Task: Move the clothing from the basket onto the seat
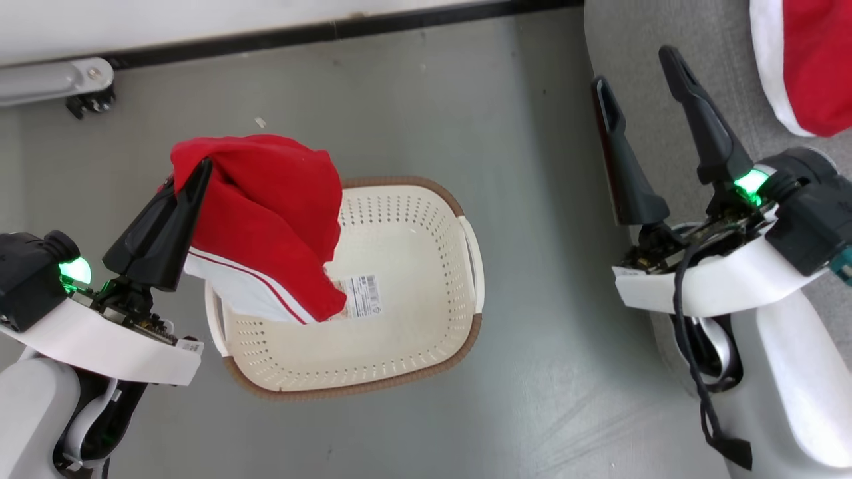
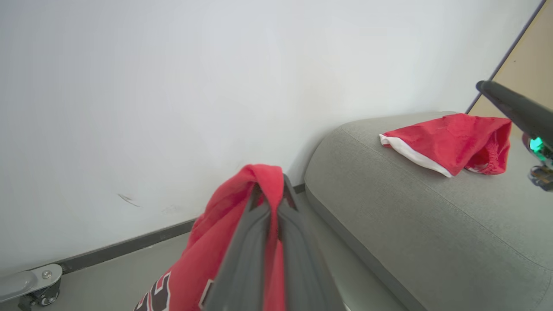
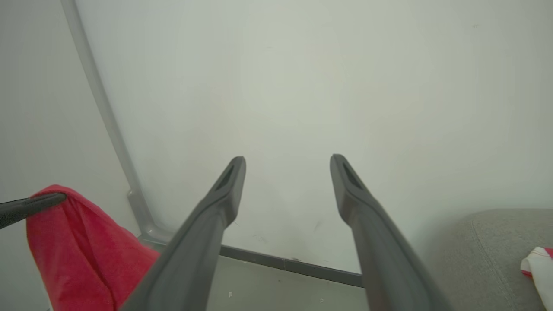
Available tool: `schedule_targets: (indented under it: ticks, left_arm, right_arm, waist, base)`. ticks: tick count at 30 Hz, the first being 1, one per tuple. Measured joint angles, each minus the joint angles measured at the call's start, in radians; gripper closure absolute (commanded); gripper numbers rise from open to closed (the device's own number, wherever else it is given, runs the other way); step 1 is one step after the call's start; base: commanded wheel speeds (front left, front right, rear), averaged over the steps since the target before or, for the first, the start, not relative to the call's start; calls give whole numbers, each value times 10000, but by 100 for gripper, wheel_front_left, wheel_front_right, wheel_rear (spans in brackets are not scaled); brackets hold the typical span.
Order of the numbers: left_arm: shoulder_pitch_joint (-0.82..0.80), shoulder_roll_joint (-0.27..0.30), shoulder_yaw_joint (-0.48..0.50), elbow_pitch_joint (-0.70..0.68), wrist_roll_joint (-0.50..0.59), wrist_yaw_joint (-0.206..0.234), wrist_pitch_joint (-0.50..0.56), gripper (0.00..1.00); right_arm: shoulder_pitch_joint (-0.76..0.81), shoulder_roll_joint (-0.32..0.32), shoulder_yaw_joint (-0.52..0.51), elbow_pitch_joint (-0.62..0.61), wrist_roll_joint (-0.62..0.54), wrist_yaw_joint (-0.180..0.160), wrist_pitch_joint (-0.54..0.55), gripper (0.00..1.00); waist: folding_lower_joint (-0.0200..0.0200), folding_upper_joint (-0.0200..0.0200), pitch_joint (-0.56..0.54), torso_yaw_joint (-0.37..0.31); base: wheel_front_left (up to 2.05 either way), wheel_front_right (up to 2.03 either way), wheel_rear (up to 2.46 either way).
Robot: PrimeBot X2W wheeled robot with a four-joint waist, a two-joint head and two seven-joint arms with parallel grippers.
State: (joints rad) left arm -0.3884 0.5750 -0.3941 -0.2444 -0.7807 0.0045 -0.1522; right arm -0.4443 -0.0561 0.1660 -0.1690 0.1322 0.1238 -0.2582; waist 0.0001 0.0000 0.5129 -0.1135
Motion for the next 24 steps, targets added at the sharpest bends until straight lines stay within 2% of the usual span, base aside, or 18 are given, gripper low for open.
schedule_targets:
  ticks: [16, 24]
  left_arm:
    - [-452, -337, 15, 71, -192, 102, 98, 100]
    - [-1029, -332, -343, -35, 182, 86, 288, 100]
  right_arm:
    - [1047, 2, 355, 984, 171, 0, 0, 0]
    - [1590, 6, 798, 1580, 337, 0, 2, 0]
  waist:
    - [0, 1, -1439, 311]
    - [0, 0, -2096, 392]
  base:
    - [0, 0, 0]
    - [0, 0, 0]
